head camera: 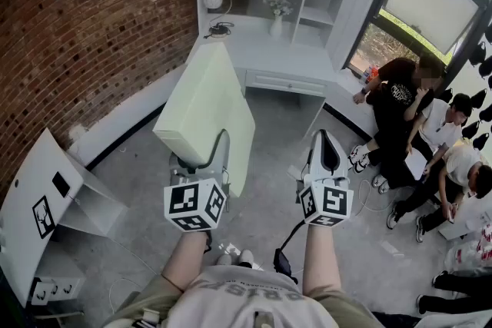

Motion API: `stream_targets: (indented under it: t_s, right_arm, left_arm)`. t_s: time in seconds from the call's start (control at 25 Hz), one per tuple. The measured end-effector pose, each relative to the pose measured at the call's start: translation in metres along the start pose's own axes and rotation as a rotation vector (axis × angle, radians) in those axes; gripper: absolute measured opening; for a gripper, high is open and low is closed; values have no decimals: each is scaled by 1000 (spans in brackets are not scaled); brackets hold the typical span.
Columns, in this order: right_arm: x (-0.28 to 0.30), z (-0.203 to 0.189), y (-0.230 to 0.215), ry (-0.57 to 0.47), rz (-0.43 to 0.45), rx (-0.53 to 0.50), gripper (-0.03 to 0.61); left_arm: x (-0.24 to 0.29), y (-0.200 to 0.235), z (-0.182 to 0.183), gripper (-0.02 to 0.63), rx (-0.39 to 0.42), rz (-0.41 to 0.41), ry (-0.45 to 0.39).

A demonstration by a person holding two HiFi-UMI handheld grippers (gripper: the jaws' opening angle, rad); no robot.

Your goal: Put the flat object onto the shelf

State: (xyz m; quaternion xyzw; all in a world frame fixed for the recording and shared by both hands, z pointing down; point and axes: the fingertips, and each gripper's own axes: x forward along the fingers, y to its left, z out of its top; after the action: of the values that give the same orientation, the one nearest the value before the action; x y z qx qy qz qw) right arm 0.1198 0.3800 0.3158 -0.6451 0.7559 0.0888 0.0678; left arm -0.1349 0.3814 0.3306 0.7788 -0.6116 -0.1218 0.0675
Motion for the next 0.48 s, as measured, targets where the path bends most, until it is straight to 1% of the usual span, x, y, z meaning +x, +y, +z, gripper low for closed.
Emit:
stream_targets:
  t_s: [0.48]
  right_arm:
    - [-1, 5, 2, -3, 18, -14, 0]
  left_arm:
    - [1, -1, -4, 324, -47, 14, 3]
